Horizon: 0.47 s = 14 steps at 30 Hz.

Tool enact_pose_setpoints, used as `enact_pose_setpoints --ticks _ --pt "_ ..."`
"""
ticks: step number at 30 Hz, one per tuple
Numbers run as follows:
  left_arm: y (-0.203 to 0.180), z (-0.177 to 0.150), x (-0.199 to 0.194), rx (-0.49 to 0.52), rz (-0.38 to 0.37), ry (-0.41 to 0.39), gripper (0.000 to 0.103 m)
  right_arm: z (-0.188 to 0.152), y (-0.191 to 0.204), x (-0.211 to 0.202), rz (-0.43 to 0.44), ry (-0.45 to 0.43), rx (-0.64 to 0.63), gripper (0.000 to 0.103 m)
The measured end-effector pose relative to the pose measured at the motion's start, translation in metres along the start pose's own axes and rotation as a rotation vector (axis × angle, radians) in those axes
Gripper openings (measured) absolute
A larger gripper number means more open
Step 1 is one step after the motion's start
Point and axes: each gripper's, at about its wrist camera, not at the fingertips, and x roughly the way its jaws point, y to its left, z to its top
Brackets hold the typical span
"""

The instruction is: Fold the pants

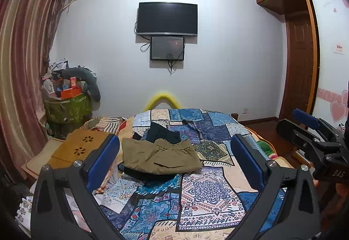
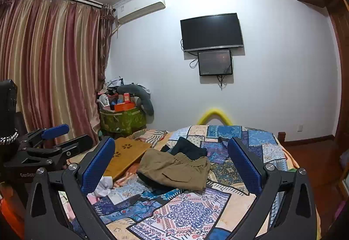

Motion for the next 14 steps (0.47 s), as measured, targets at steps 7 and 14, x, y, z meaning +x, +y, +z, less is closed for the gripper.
enact_pose_setpoints --ticks 7,14 --pt "-0.0015 0.0006 0.0009 -0.008 -0.001 0.005 0.103 -0.0005 0.0004 0.0005 -0.001 0.003 0.000 0.102" --pt "-0.0033 -0.0017 0.0053 -0.001 -0.007 0.013 0.103 -0.0025 -0.0013 0.0049 -0.004 0.012 0.006 0.102"
